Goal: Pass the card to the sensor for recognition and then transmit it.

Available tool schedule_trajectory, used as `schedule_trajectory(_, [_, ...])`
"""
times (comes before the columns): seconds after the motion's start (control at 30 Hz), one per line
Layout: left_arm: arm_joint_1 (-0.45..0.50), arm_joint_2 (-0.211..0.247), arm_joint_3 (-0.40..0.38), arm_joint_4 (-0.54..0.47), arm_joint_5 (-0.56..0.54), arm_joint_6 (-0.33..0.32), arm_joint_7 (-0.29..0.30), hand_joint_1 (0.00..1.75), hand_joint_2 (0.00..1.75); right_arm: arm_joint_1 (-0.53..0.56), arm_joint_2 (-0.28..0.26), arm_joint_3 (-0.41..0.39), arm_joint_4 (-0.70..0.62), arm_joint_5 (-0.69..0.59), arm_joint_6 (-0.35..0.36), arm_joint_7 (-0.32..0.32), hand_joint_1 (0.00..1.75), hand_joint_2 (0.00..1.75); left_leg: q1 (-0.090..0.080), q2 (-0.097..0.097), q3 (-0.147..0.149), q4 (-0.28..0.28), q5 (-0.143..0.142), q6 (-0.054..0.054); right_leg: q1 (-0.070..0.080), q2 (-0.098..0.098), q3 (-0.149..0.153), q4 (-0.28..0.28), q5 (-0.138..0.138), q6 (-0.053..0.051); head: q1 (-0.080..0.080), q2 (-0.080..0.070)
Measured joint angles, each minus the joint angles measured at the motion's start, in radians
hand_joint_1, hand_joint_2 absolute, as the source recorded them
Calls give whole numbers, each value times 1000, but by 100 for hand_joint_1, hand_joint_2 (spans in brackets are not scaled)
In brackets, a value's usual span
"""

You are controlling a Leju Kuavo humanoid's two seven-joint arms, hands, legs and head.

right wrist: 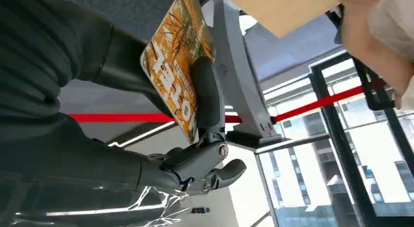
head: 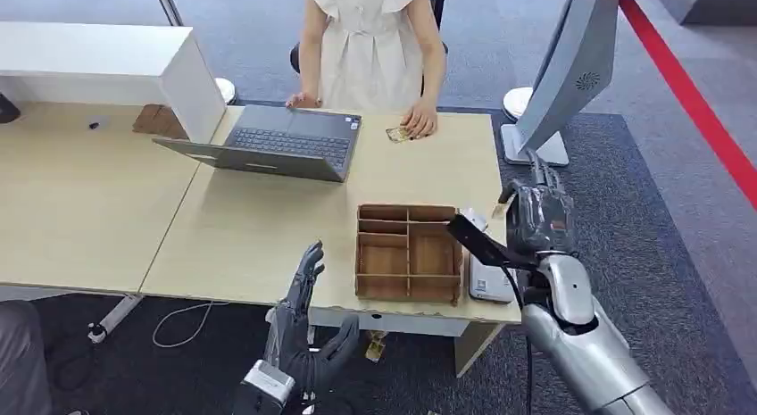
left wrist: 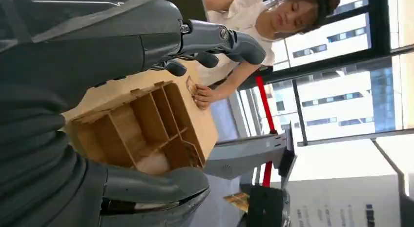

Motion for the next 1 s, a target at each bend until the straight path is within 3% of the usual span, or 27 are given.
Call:
schedule_trajectory(0.4, [32,23,6,-25,-11,8,10,0,175,56,-90,-30,-87,-66,-15,16,175,175,0,1,0,0,0,0,0,1,0,0,0,0,0,0])
schedule_trajectory(1.0, [32,28,1,-26,21,8,10,0,175,82,-105,-29,-39,-77,88,16,175,175,0,1,0,0,0,0,0,1,0,0,0,0,0,0])
